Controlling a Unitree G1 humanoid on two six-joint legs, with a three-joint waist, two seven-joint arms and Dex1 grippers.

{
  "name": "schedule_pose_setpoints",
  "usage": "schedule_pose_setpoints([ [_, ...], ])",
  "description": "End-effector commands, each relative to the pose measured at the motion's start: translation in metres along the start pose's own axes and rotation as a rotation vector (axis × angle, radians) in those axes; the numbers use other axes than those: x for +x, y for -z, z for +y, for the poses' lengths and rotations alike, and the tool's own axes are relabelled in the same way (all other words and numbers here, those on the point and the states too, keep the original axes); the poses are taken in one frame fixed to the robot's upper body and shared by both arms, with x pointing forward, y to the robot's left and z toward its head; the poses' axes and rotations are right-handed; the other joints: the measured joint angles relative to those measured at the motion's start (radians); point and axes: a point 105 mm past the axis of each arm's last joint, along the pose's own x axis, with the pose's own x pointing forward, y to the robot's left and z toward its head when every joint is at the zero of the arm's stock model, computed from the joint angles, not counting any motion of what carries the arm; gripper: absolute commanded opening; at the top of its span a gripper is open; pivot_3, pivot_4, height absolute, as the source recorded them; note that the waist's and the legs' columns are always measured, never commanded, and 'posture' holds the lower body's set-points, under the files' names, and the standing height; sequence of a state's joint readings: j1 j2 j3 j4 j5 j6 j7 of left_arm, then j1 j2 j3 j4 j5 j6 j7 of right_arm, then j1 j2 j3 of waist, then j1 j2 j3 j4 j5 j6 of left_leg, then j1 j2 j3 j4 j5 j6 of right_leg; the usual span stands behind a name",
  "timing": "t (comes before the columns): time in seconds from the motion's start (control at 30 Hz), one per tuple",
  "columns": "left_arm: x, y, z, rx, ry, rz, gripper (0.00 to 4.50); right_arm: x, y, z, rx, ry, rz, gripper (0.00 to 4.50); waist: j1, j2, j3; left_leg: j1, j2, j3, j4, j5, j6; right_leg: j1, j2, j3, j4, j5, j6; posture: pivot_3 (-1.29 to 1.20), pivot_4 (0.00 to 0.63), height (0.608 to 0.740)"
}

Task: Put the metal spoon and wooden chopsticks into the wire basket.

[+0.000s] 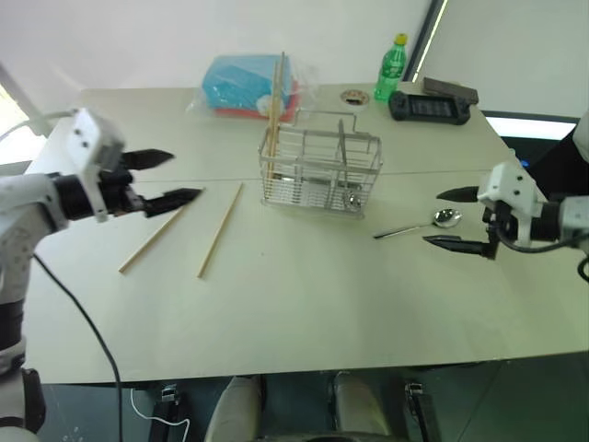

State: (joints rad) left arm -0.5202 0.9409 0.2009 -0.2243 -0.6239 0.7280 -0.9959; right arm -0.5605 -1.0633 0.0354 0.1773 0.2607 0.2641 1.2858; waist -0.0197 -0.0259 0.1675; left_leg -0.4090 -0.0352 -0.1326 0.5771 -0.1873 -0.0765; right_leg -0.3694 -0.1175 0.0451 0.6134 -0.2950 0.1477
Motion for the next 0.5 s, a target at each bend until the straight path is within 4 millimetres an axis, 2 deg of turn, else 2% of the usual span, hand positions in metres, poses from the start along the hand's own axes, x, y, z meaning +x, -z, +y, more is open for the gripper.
schedule_pose_setpoints([
  [0.03,0.019,-0.023,-0.025,0.061,0.131,-0.056,4.47,0.006,0.001,-0.018,-0.064,-0.052,0.075,4.5,-0.002,0.001,0.001,0.0,0.0,0.0,0.0,0.0,0.0,0.001,0.0,0.0,0.0,0.001,0.001,0.0,0.15,0.731],
  [0.2,0.035,-0.029,-0.041,0.036,0.222,-0.086,4.47,0.025,0.007,-0.038,-0.076,-0.112,0.147,4.5,-0.005,0.001,0.001,0.001,0.0,0.0,0.0,0.0,0.0,0.0,0.0,0.0,0.0,0.004,0.007,0.0,0.15,0.731],
  [0.5,0.037,-0.029,-0.056,0.0,0.334,-0.062,4.47,0.047,0.038,-0.043,-0.14,-0.161,0.351,4.5,-0.025,0.001,0.002,0.001,-0.001,0.0,-0.001,0.001,-0.001,0.0,0.0,0.0,0.001,0.004,0.008,0.0,0.15,0.731],
])
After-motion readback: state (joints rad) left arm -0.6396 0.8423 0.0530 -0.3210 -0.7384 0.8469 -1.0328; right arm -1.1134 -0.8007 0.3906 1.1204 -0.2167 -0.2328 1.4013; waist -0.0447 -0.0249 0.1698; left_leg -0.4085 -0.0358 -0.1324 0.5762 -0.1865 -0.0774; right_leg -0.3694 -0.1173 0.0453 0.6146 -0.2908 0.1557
